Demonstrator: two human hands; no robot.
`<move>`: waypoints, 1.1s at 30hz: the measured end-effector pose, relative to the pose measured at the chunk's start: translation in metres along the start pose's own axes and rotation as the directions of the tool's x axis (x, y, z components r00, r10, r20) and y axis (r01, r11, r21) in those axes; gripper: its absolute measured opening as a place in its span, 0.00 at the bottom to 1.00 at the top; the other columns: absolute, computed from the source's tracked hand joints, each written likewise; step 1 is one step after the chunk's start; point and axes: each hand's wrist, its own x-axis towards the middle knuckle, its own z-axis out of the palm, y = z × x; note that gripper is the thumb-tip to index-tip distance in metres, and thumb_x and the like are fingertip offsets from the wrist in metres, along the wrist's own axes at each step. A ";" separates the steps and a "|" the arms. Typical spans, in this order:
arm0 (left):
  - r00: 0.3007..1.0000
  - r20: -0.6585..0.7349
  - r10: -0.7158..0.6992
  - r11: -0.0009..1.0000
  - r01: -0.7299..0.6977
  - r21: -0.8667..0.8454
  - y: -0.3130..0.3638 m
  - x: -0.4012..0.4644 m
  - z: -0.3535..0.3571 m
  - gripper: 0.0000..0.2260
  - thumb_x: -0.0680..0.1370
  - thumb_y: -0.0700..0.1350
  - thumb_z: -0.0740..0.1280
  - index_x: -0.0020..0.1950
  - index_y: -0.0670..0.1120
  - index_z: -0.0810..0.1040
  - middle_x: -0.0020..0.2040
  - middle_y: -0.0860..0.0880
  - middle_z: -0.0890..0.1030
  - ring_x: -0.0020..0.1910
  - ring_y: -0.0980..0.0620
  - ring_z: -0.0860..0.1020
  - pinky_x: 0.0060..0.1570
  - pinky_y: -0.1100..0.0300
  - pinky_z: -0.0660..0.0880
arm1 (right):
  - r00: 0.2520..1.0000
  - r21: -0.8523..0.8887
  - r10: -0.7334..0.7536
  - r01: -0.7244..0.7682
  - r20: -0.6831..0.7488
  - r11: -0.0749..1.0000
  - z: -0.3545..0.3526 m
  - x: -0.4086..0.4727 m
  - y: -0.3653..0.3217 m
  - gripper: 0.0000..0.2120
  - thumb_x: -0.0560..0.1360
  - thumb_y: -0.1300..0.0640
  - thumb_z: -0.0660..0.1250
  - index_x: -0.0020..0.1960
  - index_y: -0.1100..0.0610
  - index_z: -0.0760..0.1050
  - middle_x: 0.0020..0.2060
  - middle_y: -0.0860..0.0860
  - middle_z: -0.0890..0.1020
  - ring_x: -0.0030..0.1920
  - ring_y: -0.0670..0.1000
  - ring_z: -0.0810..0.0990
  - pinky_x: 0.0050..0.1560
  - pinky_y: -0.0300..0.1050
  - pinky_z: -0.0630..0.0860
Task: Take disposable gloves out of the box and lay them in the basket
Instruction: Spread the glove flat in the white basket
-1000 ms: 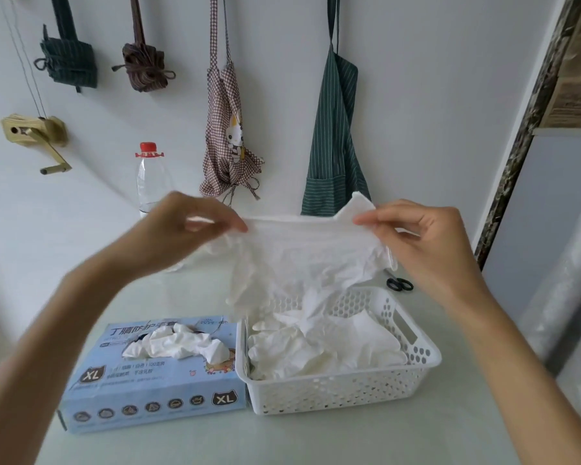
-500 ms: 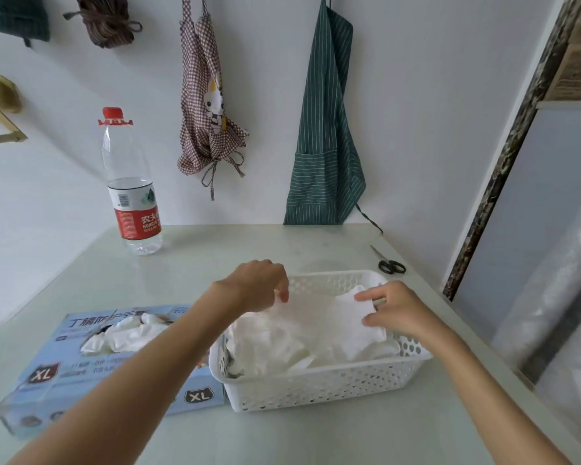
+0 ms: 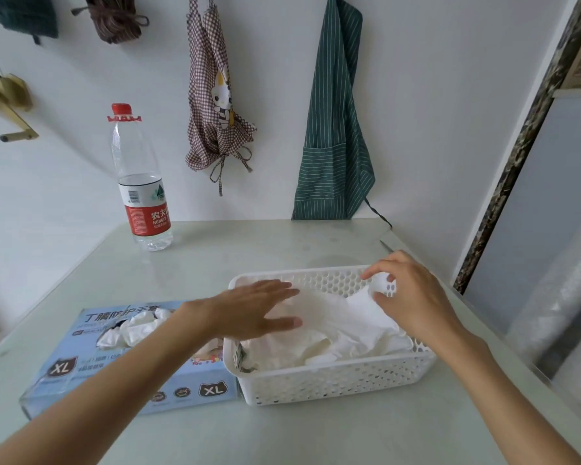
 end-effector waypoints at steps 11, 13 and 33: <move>0.943 0.206 -0.261 0.912 0.171 0.373 0.017 0.004 0.019 0.46 0.72 0.74 0.49 0.78 0.47 0.39 0.78 0.50 0.40 0.77 0.54 0.39 0.74 0.49 0.35 | 0.712 -0.145 0.171 -0.097 0.681 0.985 0.011 0.010 -0.001 0.36 0.73 0.45 0.70 0.75 0.50 0.59 0.75 0.49 0.57 0.74 0.51 0.60 0.72 0.46 0.60; 0.967 0.151 -0.206 0.946 0.157 0.283 0.018 -0.003 0.010 0.45 0.72 0.73 0.52 0.78 0.47 0.41 0.79 0.50 0.43 0.77 0.53 0.42 0.74 0.49 0.37 | 0.777 -0.152 0.139 -0.056 0.614 0.987 0.007 0.005 -0.004 0.33 0.72 0.48 0.72 0.73 0.48 0.63 0.74 0.47 0.60 0.73 0.49 0.60 0.71 0.46 0.60; 0.758 -0.471 -0.451 0.892 0.391 -0.225 -0.046 -0.113 0.007 0.22 0.82 0.50 0.55 0.76 0.56 0.58 0.76 0.55 0.59 0.74 0.52 0.60 0.71 0.53 0.60 | 0.976 0.187 0.021 -0.063 0.219 0.980 0.020 -0.040 -0.119 0.05 0.75 0.46 0.66 0.42 0.44 0.80 0.39 0.40 0.81 0.41 0.39 0.79 0.40 0.38 0.74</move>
